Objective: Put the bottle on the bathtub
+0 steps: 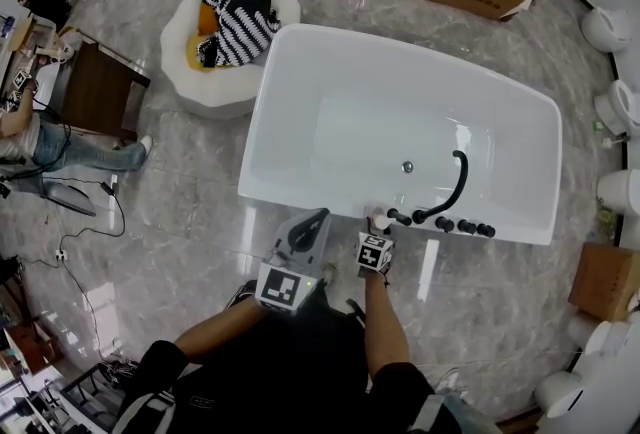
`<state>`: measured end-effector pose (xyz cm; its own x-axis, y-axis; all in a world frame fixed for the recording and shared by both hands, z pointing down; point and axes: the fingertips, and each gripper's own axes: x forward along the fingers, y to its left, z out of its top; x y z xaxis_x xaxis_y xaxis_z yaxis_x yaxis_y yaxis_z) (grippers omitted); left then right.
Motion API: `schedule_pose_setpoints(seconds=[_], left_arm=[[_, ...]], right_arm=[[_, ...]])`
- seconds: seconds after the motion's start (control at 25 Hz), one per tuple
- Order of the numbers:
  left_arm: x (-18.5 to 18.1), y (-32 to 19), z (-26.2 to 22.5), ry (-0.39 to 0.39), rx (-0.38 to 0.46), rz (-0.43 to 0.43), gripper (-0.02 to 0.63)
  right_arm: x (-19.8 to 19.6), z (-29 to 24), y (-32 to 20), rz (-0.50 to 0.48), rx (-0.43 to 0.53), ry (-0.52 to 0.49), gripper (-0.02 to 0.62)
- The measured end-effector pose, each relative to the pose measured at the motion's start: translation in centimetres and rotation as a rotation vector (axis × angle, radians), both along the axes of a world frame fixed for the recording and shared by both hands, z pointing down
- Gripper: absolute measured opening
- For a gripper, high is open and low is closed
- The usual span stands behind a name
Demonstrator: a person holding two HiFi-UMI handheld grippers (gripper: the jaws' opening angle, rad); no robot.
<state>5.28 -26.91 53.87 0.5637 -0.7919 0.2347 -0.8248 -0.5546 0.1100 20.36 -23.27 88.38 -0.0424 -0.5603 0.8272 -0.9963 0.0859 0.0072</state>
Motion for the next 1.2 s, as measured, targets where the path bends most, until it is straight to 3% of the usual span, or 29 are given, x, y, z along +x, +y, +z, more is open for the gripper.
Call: schedule_pose_setpoints(seconds=[0.68,0.88,1.2], left_arm=[[-0.7,3.0,-1.6,0.037,0.017,0.004,0.015],[-0.8,5.0,-2.3,0.044,0.018,0.017,0.015],[-0.4,11.8,-4.1,0.056,0.042,0.003,0.015]], right_arm=[[-0.6,-1.6,2.8,0.008,-0.043,-0.012,0.216],[-1.9,-2.4,6.1,-0.003,-0.099,-0.108,0.210],[-1.2,-9.0,11.6,0.003,0.029,-0.204,0.109]])
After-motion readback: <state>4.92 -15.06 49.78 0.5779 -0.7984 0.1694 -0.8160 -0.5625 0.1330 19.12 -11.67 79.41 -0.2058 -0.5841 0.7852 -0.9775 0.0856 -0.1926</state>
